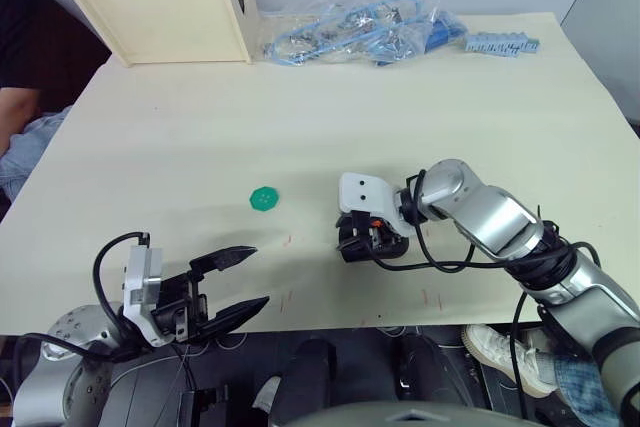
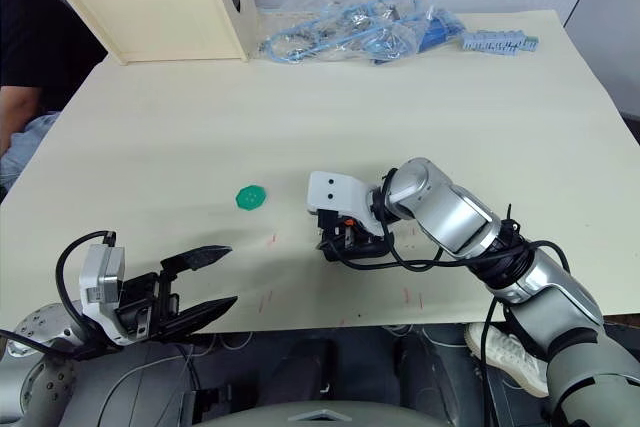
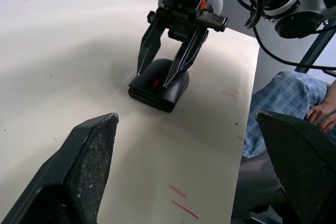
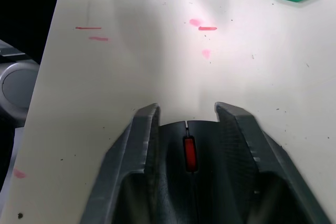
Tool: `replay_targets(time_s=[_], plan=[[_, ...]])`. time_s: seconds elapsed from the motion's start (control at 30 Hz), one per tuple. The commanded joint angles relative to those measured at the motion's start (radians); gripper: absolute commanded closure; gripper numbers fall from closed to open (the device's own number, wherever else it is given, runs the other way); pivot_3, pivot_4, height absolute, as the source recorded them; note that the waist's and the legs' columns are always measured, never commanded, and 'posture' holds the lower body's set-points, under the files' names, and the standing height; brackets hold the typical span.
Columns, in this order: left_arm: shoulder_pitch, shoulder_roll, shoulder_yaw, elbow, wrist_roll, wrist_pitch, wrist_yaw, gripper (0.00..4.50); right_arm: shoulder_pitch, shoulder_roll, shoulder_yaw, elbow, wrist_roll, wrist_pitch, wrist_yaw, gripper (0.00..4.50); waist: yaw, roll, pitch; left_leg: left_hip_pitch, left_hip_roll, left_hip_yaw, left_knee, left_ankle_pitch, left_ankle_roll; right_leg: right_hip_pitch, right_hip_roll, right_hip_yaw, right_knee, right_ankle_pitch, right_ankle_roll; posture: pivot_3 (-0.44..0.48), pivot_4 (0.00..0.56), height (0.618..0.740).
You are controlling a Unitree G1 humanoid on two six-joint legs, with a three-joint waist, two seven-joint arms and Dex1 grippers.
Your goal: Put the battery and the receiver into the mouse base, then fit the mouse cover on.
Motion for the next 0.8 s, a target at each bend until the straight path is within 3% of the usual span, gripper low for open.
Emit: replay_targets(time_s=[0.03, 0.8], plan=[[0.012, 0.004, 0.03, -0.036, -0.013, -0.011, -0.001, 0.0, -0.019, 0.005, 0.005, -0.01, -0.008, -0.011, -0.002, 2.49, 0.0, 0.0, 0.0, 0.0, 0.0, 0.0, 0.0, 0.0, 0.0, 0.0, 0.0, 0.0, 0.0, 0.0, 0.0, 0.0, 0.15, 0.74], [0.021, 0.003, 0.025, -0.044, -0.011, -0.007, 0.007, 0.0, 0.048, -0.024, 0.091, 0.115, -0.077, -0.059, 0.025, 2.49, 0.001, 0.0, -0.001, 0.001, 0.0, 0.0, 0.0, 0.0, 0.0, 0.001, 0.0, 0.0, 0.0, 0.0, 0.0, 0.0, 0.15, 0.74]])
